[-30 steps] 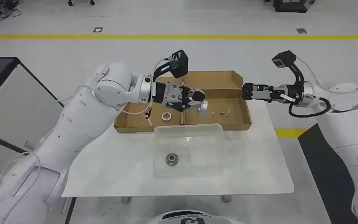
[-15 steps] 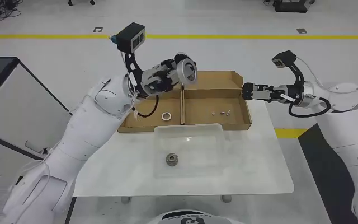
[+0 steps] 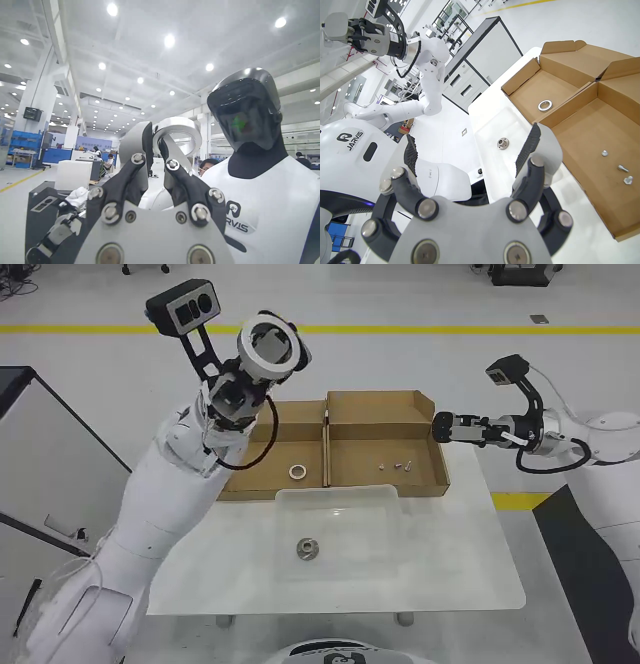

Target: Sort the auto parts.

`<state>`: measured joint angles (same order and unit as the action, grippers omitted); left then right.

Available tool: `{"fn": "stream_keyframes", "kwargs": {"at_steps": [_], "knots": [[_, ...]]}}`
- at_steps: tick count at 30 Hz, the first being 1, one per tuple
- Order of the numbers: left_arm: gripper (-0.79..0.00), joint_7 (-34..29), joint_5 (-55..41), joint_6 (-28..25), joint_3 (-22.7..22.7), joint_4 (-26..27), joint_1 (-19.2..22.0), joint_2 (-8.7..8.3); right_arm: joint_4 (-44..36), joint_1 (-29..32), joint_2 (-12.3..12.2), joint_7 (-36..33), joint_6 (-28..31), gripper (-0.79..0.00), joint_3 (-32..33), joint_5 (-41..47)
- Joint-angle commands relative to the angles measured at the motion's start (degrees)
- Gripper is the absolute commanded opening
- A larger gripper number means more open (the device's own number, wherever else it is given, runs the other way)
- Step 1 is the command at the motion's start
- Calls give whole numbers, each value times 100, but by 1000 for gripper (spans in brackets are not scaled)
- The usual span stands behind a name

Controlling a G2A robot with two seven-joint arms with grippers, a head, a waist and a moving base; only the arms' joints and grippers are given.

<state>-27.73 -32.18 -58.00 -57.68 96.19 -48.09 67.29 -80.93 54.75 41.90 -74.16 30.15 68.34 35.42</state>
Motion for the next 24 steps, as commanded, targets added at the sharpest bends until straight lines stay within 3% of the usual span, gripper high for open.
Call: {"fn": "stream_keyframes", "kwargs": {"at_steps": [1,2,13,18,24], "knots": [[-785,-436,-187,0,-132,118,-67,68,0,0,0,0,0,0,0,0],[-785,-698,-313,0,-199,229,-89,107,0,0,0,0,0,0,0,0],[-785,-698,-313,0,-199,229,-89,107,0,0,0,0,0,0,0,0],[-785,-161,-781,31,-211,545,-324,157,0,0,0,0,0,0,0,0],[-785,-253,-1128,10,-224,574,-397,198,0,0,0,0,0,0,0,0]]}}
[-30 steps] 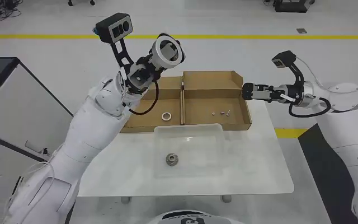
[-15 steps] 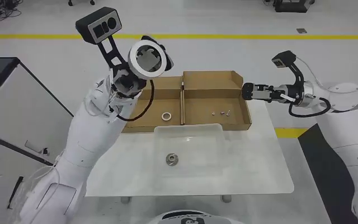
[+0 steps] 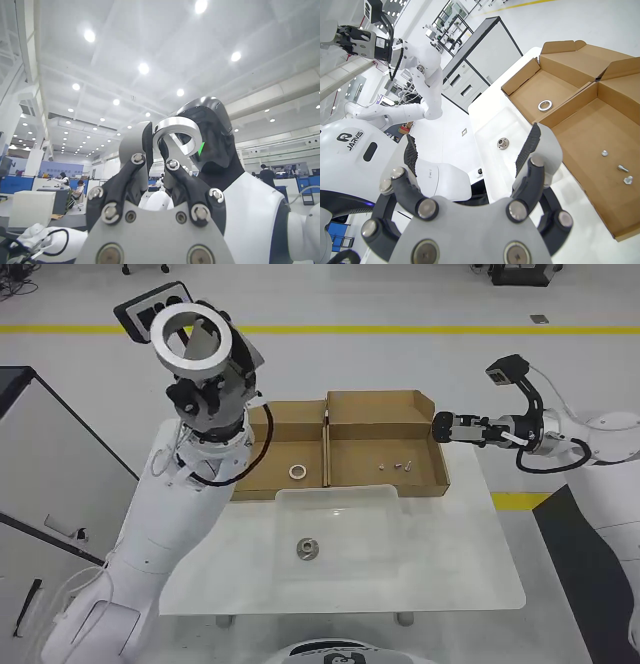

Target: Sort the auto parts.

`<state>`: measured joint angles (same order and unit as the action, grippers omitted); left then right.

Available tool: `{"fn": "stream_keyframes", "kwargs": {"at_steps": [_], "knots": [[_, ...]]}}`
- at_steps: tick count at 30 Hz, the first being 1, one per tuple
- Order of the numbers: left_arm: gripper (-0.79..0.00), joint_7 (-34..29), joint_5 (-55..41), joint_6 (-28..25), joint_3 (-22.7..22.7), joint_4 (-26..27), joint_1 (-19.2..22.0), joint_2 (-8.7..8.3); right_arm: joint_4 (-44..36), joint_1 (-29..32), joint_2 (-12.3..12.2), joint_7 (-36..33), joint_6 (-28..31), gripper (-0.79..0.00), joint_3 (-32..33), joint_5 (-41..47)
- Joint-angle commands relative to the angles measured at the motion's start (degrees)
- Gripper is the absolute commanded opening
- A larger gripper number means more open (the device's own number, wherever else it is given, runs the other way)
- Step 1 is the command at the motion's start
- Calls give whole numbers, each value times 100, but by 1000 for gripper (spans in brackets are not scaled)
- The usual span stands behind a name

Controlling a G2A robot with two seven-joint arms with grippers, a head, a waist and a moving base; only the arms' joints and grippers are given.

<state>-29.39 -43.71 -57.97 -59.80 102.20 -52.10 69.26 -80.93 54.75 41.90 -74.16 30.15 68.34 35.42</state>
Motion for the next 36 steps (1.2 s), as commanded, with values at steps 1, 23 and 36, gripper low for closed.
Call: {"fn": "stream_keyframes", "kwargs": {"at_steps": [1,23,36], "knots": [[-785,-150,32,38,-14,-49,1,2,0,0,0,0,0,0,0,0],[-785,-280,691,71,-120,78,-46,76,0,0,0,0,0,0,0,0],[-785,-1060,1625,384,-391,-59,31,44,0,0,0,0,0,0,0,0]]}}
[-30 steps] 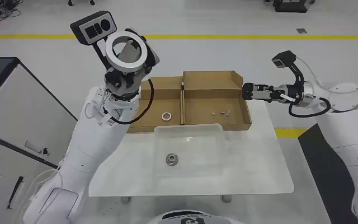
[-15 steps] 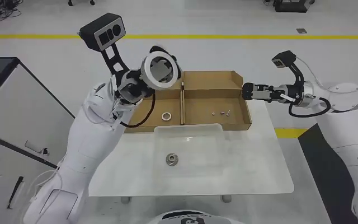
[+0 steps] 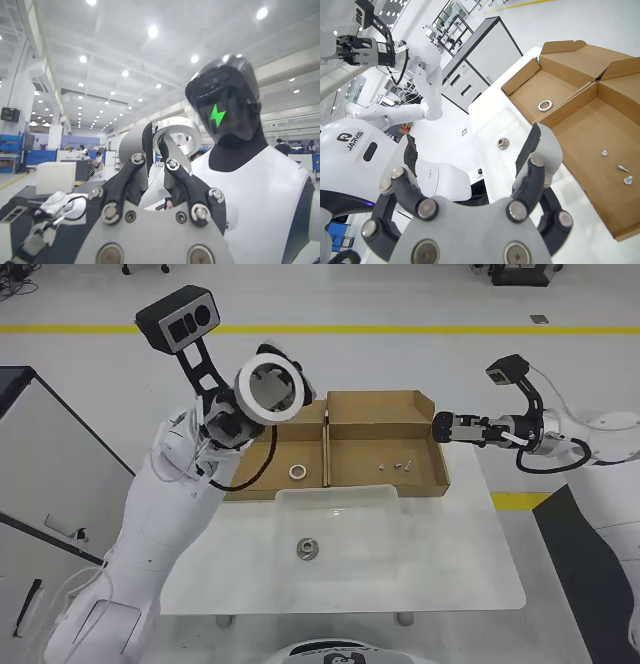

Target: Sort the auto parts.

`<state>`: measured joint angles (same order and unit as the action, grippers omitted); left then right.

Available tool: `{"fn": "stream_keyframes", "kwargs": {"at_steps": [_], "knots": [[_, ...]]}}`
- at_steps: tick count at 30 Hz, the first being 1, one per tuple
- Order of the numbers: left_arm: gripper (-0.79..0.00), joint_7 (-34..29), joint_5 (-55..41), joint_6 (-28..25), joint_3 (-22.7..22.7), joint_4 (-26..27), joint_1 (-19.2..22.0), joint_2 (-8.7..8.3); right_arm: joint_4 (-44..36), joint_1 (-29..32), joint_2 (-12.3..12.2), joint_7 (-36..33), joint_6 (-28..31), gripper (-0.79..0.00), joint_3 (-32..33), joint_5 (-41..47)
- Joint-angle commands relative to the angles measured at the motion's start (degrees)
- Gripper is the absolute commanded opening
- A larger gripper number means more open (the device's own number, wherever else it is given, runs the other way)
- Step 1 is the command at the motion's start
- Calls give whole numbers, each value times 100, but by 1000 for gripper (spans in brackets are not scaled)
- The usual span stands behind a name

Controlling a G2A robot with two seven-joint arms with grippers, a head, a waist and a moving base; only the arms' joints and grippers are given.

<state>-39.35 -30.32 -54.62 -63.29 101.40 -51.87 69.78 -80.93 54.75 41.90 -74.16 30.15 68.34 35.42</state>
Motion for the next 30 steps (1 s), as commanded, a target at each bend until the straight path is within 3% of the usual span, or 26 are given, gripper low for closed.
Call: {"fn": "stream_keyframes", "kwargs": {"at_steps": [1,30], "knots": [[-785,-49,376,74,-65,47,-7,-8,0,0,0,0,0,0,0,0],[-785,358,-73,351,-167,406,-292,10,0,0,0,0,0,0,0,0]]}}
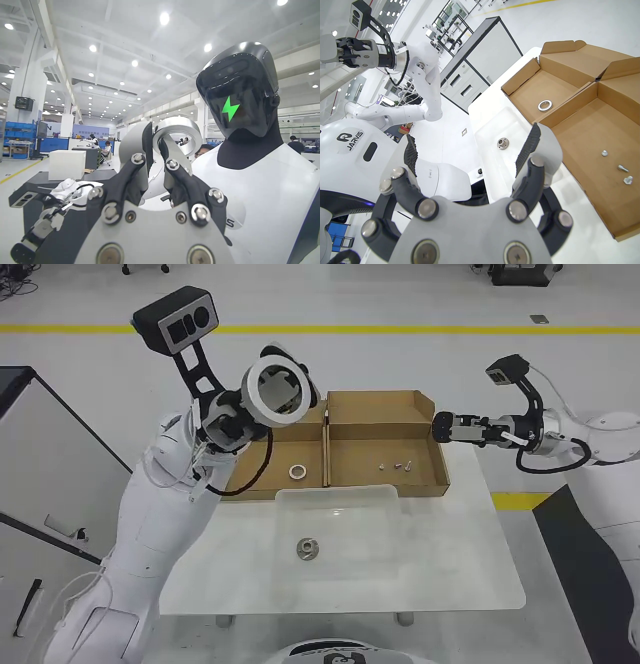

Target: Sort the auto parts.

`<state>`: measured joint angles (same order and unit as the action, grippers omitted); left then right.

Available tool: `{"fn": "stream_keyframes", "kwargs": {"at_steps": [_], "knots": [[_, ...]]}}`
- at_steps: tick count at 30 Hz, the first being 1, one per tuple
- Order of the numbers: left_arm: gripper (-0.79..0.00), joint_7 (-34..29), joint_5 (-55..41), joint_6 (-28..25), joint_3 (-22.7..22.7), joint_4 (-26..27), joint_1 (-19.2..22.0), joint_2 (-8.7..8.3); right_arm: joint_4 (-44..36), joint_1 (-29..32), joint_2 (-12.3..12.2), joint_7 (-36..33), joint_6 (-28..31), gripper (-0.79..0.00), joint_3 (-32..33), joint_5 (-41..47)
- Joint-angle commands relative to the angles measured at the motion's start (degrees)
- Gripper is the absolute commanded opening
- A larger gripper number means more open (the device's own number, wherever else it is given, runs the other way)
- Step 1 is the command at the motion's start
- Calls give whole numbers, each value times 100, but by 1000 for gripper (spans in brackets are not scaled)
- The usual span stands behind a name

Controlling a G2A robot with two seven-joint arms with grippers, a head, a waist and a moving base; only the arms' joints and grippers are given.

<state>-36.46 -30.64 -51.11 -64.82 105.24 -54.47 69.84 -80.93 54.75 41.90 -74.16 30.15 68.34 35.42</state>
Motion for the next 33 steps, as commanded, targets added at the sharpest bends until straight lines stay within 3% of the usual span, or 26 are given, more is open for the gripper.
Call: {"fn": "stream_keyframes", "kwargs": {"at_steps": [1,7,14,18,27,33], "knots": [[-785,110,-78,-23,-29,31,-52,8,0,0,0,0,0,0,0,0],[-785,-39,-135,34,-113,-105,-72,2,0,0,0,0,0,0,0,0],[-785,-1040,1135,1355,-174,-539,240,-96,0,0,0,0,0,0,0,0],[-785,-1528,2096,1837,-187,-857,532,-146,0,0,0,0,0,0,0,0],[-785,-1772,4064,2605,334,-2563,1497,-104,0,0,0,0,0,0,0,0],[-785,-1829,5200,2747,862,-3539,1928,-33,0,0,0,0,0,0,0,0]]}}
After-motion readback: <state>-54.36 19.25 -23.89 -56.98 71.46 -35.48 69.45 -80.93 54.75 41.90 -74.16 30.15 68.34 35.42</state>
